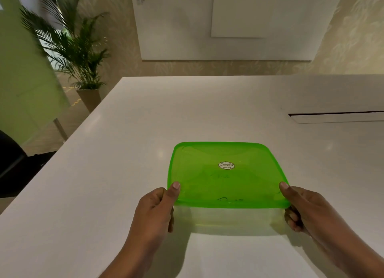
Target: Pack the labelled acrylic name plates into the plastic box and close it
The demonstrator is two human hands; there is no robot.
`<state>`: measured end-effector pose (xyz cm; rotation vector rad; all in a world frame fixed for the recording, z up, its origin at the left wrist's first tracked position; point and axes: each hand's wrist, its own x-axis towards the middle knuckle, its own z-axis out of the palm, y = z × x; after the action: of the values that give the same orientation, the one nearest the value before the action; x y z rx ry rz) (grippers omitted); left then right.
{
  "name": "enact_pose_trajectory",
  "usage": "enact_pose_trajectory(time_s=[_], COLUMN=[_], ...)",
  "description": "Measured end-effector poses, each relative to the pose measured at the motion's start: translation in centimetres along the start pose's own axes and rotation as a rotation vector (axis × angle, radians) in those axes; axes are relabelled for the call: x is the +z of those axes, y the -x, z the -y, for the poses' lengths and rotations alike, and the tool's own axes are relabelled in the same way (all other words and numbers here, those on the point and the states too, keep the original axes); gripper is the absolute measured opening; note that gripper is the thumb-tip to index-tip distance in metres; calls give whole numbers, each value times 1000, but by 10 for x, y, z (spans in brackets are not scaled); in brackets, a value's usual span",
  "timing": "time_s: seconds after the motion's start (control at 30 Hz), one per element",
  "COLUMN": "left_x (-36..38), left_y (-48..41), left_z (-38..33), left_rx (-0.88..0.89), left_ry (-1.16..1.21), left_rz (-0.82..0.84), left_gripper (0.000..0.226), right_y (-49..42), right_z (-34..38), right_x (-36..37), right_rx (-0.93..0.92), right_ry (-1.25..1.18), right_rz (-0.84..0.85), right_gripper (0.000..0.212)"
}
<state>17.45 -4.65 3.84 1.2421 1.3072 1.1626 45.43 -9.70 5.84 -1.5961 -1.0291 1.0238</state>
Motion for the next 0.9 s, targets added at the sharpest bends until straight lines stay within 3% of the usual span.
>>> enact_pose_trajectory(time_s=[0.17,0.23,0.57,0.8,0.9], left_x=[-7,-11,-15,-19,-25], left_y=[-19,-30,-60,-58,-63], left_z=[2,2,1,11,22], left_rx=[21,31,65,171,253], left_ry=[-3,-25,-117,-130,-238], left_rz=[-29,-51,-96,-199,-266], left_gripper=[47,49,49,70,49], right_y=[-21,-31,-64,-76,-82], right_z=[3,7,14,2,-10], right_x=[9,16,34,25,21], right_rx=[-4,-13,-52,-269,-378], right_ry=[36,71,103,328,365], right_rz=[52,42,28,-220,-255], right_gripper=[59,45,45,74,48])
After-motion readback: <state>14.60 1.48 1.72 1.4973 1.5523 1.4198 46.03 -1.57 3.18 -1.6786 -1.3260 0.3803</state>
